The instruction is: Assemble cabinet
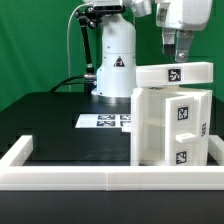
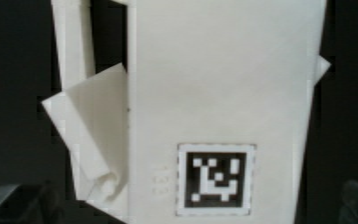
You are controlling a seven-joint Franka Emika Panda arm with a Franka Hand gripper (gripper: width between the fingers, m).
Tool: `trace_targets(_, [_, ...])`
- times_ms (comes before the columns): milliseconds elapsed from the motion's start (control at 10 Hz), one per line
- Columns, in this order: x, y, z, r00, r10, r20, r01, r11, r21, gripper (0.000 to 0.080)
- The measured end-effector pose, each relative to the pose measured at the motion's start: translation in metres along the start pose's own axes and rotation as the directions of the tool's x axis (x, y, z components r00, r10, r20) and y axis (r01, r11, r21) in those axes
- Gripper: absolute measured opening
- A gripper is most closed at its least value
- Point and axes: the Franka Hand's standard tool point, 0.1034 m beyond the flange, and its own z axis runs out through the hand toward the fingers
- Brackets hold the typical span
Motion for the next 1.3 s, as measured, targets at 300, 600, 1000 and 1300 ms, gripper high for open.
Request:
trace_targets(300, [-0.003, -0.019, 0.016, 0.999, 0.047, -0.027, -0.047, 0.999, 0.007, 0.0796])
trace_targets(600, [-0.011, -0.019, 0.019, 0.998, 0.061, -0.023, -0.06, 0.998, 0.013, 0.0796])
trace_targets(1000, [-0.021, -0.01, 0.016, 0.996, 0.085, -0.022, -0.085, 0.996, 0.009, 0.0707])
trace_targets(1300, [-0.021, 0.0, 0.013, 0.995, 0.098, -0.021, -0.098, 0.995, -0.003, 0.0387])
